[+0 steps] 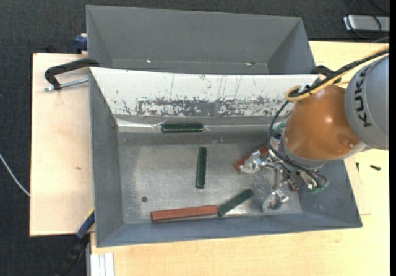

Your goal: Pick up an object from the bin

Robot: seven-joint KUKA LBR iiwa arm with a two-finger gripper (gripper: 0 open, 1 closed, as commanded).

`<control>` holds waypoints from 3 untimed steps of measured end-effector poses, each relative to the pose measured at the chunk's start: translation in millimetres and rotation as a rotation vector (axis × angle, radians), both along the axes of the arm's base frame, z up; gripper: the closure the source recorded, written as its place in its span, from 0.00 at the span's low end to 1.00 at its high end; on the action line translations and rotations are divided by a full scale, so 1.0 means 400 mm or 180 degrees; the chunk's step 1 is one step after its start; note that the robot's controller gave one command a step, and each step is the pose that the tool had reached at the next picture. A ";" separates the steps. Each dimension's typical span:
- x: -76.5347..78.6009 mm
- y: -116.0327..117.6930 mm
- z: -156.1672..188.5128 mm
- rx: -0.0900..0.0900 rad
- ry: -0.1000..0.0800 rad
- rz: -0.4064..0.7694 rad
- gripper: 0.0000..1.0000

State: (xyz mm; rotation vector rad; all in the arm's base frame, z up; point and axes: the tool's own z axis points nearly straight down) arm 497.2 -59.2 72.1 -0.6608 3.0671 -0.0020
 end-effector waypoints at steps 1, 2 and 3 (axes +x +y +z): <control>0.000 0.000 0.000 0.0000 -0.0002 -0.0001 0.00; 0.000 0.116 0.008 -0.0025 -0.0003 0.1169 1.00; 0.000 0.116 0.008 -0.0025 -0.0003 0.1171 1.00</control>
Offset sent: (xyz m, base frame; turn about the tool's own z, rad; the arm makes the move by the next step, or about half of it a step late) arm -0.0037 0.0496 -0.0021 -0.3712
